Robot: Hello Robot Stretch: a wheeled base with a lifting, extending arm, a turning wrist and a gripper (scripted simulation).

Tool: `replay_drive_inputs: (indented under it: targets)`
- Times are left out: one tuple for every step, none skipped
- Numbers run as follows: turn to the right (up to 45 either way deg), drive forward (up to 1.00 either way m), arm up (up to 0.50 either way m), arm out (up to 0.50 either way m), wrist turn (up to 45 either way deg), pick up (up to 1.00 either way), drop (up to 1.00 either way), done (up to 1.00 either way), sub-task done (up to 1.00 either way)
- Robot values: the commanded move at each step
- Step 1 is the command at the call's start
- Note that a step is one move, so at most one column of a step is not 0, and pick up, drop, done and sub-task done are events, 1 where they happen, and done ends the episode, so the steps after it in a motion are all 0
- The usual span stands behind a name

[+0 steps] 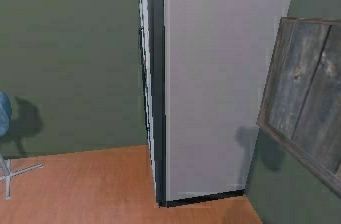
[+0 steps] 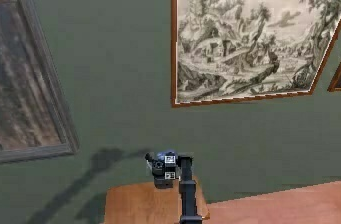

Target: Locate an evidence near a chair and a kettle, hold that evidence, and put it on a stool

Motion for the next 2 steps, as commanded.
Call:
replay_drive_inputs:
  targets:
    - [0.0, 0.00, -0.32, 0.00, 0.0, 0.00, 0.00, 0.00, 0.00]
    - [0.0, 0.00, 0.00, 0.00, 0.0, 0.00, 1.00, 0.00, 0.00]
